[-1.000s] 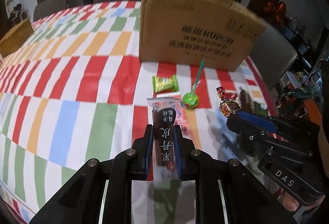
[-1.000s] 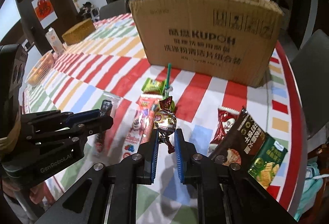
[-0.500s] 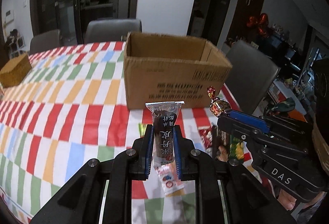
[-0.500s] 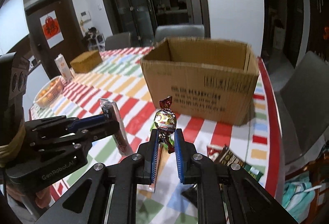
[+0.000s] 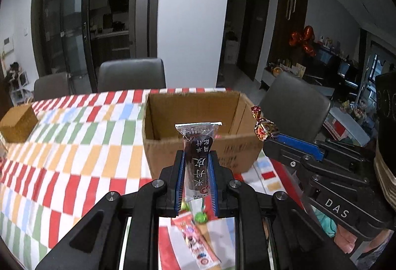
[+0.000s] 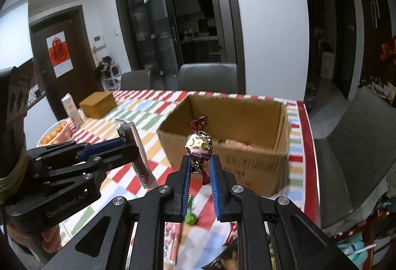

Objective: Organize snacks
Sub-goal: 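Carry both items over the box and open both tools to drop them, then move the right tool to the dark cracker bag while the left tool approaches the green lollipop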

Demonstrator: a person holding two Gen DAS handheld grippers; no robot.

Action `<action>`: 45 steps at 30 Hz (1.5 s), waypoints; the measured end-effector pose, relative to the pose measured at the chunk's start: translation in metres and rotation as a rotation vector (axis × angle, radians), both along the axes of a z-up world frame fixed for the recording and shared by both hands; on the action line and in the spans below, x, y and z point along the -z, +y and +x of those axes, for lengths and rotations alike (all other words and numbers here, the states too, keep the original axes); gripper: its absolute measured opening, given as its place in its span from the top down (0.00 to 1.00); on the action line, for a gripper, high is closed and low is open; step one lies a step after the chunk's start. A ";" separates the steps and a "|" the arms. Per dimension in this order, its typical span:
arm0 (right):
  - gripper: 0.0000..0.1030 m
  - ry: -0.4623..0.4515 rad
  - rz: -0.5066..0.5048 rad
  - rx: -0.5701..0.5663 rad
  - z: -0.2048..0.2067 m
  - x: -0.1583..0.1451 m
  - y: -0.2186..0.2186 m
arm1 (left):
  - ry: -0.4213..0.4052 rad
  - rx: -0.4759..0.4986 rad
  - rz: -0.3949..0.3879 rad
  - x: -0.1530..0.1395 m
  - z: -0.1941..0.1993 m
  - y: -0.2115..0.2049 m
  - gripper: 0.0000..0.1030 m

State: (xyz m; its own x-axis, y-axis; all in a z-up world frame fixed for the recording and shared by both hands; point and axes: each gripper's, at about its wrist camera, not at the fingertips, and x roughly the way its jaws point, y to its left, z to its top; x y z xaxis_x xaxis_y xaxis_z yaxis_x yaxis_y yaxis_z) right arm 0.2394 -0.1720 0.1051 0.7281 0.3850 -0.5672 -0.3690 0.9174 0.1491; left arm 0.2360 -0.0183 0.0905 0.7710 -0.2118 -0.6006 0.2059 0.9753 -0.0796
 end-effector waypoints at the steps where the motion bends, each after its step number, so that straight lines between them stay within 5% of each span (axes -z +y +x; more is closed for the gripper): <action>1: 0.84 -0.006 0.000 0.002 0.004 -0.003 -0.001 | -0.007 0.001 0.006 -0.004 0.004 -0.001 0.82; 15: 0.84 -0.001 -0.019 0.038 0.062 -0.019 -0.010 | -0.020 0.003 0.028 -0.030 0.071 -0.009 0.82; 31: 0.84 0.062 -0.049 0.057 0.115 0.005 -0.013 | 0.075 0.005 0.095 0.001 0.142 -0.023 0.81; 32: 0.83 0.067 -0.047 0.061 0.118 0.007 -0.014 | 0.080 0.003 0.102 0.002 0.145 -0.024 0.78; 33: 0.83 0.069 -0.041 0.069 0.120 0.008 -0.014 | 0.081 -0.013 0.113 0.003 0.147 -0.024 0.66; 35: 0.70 0.074 -0.045 0.105 0.123 0.009 -0.017 | 0.072 -0.051 0.129 0.003 0.146 -0.022 0.49; 37: 0.58 0.065 -0.064 0.140 0.122 0.010 -0.019 | 0.063 -0.057 0.133 0.003 0.139 -0.018 0.49; 45: 0.55 0.039 -0.063 0.137 0.085 0.004 -0.024 | 0.036 -0.020 0.109 0.002 0.093 -0.017 0.45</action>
